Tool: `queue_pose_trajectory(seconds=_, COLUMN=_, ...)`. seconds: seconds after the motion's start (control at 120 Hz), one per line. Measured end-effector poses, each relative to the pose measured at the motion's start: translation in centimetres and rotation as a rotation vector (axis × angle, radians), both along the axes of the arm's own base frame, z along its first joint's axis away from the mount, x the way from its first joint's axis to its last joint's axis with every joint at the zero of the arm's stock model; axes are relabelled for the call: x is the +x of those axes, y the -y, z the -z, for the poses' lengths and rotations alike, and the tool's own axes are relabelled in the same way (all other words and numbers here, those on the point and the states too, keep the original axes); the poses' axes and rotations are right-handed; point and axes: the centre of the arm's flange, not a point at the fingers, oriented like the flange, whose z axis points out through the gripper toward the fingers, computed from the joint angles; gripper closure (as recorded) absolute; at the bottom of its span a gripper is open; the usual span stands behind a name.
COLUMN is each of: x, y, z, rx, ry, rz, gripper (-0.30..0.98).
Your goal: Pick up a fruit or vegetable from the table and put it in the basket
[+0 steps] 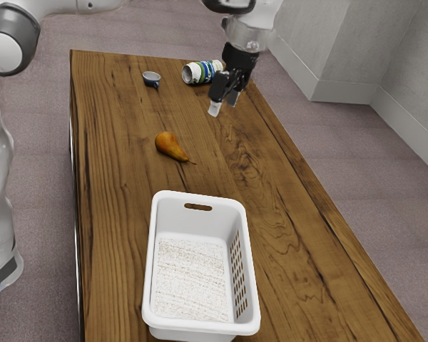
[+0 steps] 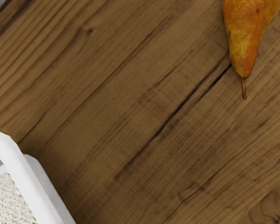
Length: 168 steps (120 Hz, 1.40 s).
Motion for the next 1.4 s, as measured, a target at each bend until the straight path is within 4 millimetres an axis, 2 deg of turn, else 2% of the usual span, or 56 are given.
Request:
queue_pose_trajectory(seconds=0.05, x=-1.5, y=-0.4, z=2.2, rx=0.007, ry=-0.003, rz=0.005, gripper=0.0)
queue_pose_trajectory(seconds=0.108, x=-2.2, y=-2.3, z=3.7, rx=0.005, ry=0.013, rz=-0.021, gripper=0.0)
queue_pose_trajectory(seconds=0.217, x=-2.6, y=-9.2, z=5.0, rx=-0.023, ry=0.052, rz=-0.122, gripper=0.0)
queue_pose_trajectory(seconds=0.25, x=-2.6, y=-10.8, z=5.3, rx=-0.029, ry=0.062, rz=-0.139, gripper=0.0)
queue_pose_trajectory(seconds=0.433, x=-3.6, y=-14.0, z=6.8, rx=-0.045, ry=0.091, rz=-0.124, gripper=0.0)
queue_pose_trajectory(seconds=0.533, x=-3.4, y=-15.1, z=7.9, rx=-0.046, ry=0.087, rz=-0.049, gripper=0.0)
queue_pose_trajectory(seconds=0.642, x=-3.7, y=-15.0, z=9.4, rx=-0.06, ry=0.078, rz=0.045, gripper=0.0)
queue_pose_trajectory(seconds=0.725, x=-5.0, y=-14.6, z=11.1, rx=-0.08, ry=0.081, rz=0.109, gripper=0.0)
queue_pose_trajectory(seconds=0.817, x=-5.3, y=-14.4, z=12.0, rx=-0.088, ry=0.097, rz=0.167, gripper=0.0)
queue_pose_trajectory(seconds=1.008, x=-6.7, y=-18.6, z=12.6, rx=-0.102, ry=0.143, rz=0.172, gripper=0.0)
queue_pose_trajectory(seconds=1.083, x=-7.1, y=-19.4, z=12.9, rx=-0.105, ry=0.148, rz=0.184, gripper=0.0)
queue_pose_trajectory(seconds=1.183, x=-7.0, y=-20.2, z=13.6, rx=-0.112, ry=0.151, rz=0.199, gripper=0.0)
queue_pose_trajectory(seconds=1.4, x=-5.0, y=-20.5, z=15.8, rx=-0.117, ry=0.153, rz=0.244, gripper=0.0)
